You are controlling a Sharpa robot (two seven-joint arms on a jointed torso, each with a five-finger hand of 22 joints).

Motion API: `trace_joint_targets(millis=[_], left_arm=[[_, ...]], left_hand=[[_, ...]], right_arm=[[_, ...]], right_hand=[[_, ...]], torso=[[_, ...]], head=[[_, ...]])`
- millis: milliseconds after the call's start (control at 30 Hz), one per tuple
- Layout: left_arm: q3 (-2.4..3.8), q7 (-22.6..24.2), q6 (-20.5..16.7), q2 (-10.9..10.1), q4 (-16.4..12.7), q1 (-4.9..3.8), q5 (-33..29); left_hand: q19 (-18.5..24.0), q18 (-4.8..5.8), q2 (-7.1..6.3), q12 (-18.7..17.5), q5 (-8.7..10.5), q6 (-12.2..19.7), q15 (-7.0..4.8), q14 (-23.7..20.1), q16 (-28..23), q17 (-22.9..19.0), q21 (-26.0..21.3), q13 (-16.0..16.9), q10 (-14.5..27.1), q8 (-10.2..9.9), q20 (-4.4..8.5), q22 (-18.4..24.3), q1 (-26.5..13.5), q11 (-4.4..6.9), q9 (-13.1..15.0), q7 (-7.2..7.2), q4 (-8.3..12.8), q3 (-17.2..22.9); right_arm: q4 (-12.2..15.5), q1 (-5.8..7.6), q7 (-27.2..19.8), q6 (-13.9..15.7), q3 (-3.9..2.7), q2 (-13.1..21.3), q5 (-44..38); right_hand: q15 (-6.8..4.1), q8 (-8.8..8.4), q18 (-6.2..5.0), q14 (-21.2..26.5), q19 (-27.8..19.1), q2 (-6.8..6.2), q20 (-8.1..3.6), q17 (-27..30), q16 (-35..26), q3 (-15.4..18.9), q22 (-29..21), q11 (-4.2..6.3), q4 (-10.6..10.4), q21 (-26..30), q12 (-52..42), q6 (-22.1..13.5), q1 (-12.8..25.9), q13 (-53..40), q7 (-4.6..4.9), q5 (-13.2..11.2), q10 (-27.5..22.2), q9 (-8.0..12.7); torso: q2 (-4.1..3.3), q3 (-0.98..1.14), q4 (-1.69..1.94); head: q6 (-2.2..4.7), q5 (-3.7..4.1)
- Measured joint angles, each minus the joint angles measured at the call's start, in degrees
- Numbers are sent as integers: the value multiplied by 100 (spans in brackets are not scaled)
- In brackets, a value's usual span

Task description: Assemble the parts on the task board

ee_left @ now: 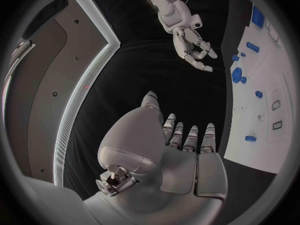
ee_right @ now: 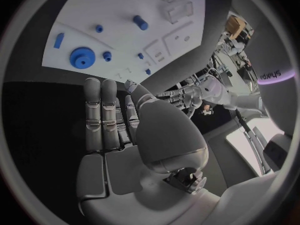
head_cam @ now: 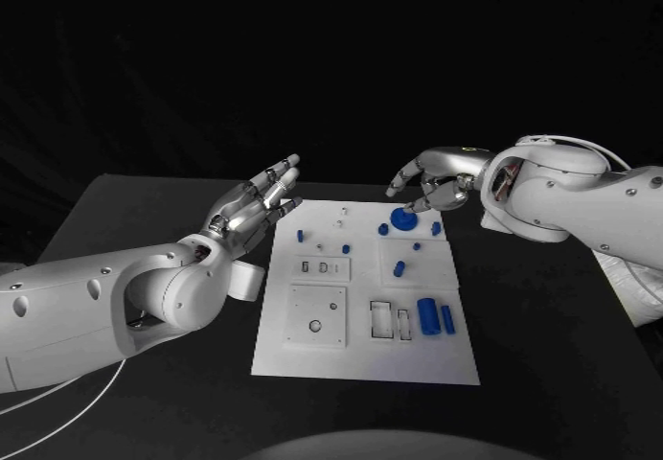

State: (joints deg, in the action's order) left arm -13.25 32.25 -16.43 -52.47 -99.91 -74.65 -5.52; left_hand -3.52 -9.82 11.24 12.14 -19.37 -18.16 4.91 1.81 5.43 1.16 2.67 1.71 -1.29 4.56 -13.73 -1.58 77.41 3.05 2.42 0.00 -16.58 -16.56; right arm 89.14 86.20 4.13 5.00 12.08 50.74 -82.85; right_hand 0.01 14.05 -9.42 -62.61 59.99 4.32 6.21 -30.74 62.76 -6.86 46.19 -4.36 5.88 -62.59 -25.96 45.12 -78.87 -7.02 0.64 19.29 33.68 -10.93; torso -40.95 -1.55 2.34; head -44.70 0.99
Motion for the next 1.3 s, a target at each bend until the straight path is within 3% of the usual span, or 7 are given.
trace_joint_targets(millis=[400, 500, 667, 867, 933, 1100, 1300], left_arm=[[0, -50, -3, -164, -232, -118, 184], [0, -53, -4, -168, -232, -124, 229], [0, -63, -1, -170, -225, -126, 285], [-2, -86, 4, -177, -217, -127, 325], [-2, -95, 7, -180, -214, -127, 333], [-2, -121, 17, -187, -198, -128, 347], [-1, -149, 41, -185, -182, -128, 358]], left_hand=[[-27, 1, -14, 86, -271, -151, 10, 9, 139, 17, 21, 6, 3, 95, -70, 0, 122, -89, 12, 70, -9, 9], [-27, 1, -8, 117, -310, -172, 9, 9, 143, 24, 21, 6, -17, 95, -69, -1, 173, -109, 12, 91, -16, 16], [-27, 0, -8, 117, -337, -192, 10, 9, 143, 24, 21, 6, -17, 118, -69, -1, 173, -109, 18, 111, -16, 16], [-27, 0, -8, 165, -393, -254, 9, 9, 143, 24, 20, 12, -43, 162, -111, -1, 234, -177, 24, 171, 0, 32], [-27, 1, -8, 184, -403, -282, 9, 9, 143, 24, 21, 18, -47, 174, -111, -1, 234, -181, 30, 160, 0, 32], [-27, 1, -1, 229, -430, -366, 31, -12, 143, 23, 20, 17, -57, 221, -111, -1, 272, -233, 40, 202, 0, 32], [-48, 0, 2, 244, -453, -408, 55, 5, 167, 23, 44, 22, -85, 252, -131, -3, 304, -266, 44, 244, -9, 41]], right_arm=[[-461, -140, 48, 175, -1, -315, -1345], [-509, -206, 41, 233, 1, -362, -1453], [-580, -288, 17, 339, 1, -425, -1557], [-666, -390, -34, 463, 1, -515, -1621], [-692, -417, -44, 480, 1, -544, -1633], [-774, -481, -51, 481, 1, -625, -1652], [-873, -538, -39, 428, 1, -675, -1664]], right_hand=[[-46, 43, 191, -507, 564, -458, -28, -1137, 759, -330, 1176, 46, -219, -779, -66, 320, 538, -212, 37, 865, 391, -448], [-43, 33, 192, -547, 580, -533, -17, -1245, 831, -386, 1295, 53, -275, -833, -164, 320, 613, -325, 37, 577, 445, -559], [-44, 33, 191, -669, 707, -619, -7, -1467, 974, -295, 1541, 57, -459, -962, -454, 298, 739, -623, 59, -696, 503, -785], [-43, -18, 281, -751, 809, -619, -7, -1643, 1052, -223, 1738, 43, -544, -1048, -658, 254, 764, -857, 83, -941, 518, -930], [-43, -79, 281, -751, 809, -619, -7, -1653, 1074, -247, 1767, 36, -567, -1069, -658, 174, 764, -906, 98, -786, 498, -945], [-29, -291, 280, -737, 809, -707, -7, -1568, 1062, -433, 1784, 17, -573, -1061, -537, 121, 676, -960, 90, 408, 194, -919], [-12, -356, 280, -677, 787, -782, 15, -1507, 1027, -637, 1788, -4, -574, -1019, -432, 230, 677, -996, 109, 924, 173, -903]], torso=[[-267, 5, 102], [-306, 5, 113], [-347, 0, 126], [-354, -11, 140], [-348, -11, 146], [-304, -25, 161], [-255, -37, 179]], head=[[136, 75], [137, 81], [116, 117], [69, 124], [54, 119], [-20, 95], [-96, 92]])
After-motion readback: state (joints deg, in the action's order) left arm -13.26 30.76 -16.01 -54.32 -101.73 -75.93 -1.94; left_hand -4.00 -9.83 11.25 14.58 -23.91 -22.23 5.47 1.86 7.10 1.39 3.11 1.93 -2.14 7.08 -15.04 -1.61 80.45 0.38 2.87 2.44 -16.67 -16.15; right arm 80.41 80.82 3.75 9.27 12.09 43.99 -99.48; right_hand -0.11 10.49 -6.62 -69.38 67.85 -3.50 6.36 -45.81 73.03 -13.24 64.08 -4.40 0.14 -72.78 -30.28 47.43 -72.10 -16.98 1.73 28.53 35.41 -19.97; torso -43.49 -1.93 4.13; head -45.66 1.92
